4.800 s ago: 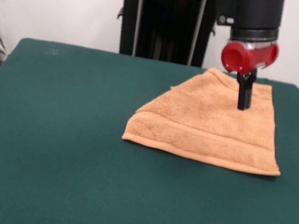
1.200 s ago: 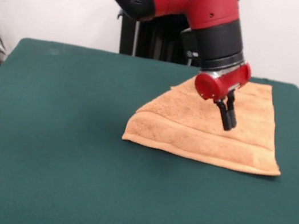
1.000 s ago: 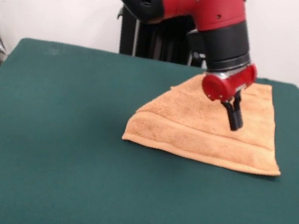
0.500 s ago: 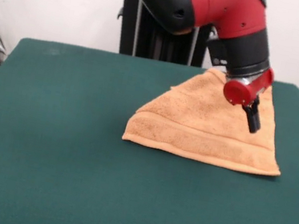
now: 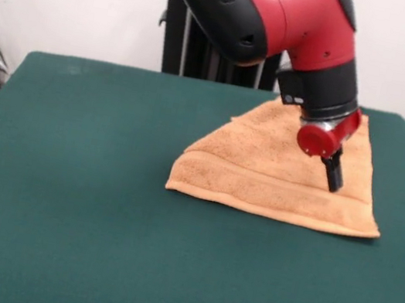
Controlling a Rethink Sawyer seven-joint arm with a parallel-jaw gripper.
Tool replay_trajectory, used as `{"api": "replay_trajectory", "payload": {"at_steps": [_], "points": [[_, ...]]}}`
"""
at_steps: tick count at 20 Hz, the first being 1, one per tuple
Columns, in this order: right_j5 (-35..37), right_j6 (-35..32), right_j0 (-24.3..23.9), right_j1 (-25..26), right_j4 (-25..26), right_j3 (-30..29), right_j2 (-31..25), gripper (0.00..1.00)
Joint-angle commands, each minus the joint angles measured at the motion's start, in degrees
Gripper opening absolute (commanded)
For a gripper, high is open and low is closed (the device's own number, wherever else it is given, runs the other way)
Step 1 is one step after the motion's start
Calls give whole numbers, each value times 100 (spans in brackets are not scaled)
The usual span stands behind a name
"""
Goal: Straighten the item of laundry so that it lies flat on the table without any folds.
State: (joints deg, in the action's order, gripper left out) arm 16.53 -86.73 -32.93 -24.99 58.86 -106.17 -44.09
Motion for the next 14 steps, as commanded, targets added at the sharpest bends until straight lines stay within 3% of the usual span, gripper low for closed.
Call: {"api": "replay_trajectory", "payload": {"at_steps": [1,5,14], "points": [[886,844,55,-55,33,249,179,0],[789,712,45,-190,61,106,139,0],[878,366,435,-189,274,302,759,0]]}}
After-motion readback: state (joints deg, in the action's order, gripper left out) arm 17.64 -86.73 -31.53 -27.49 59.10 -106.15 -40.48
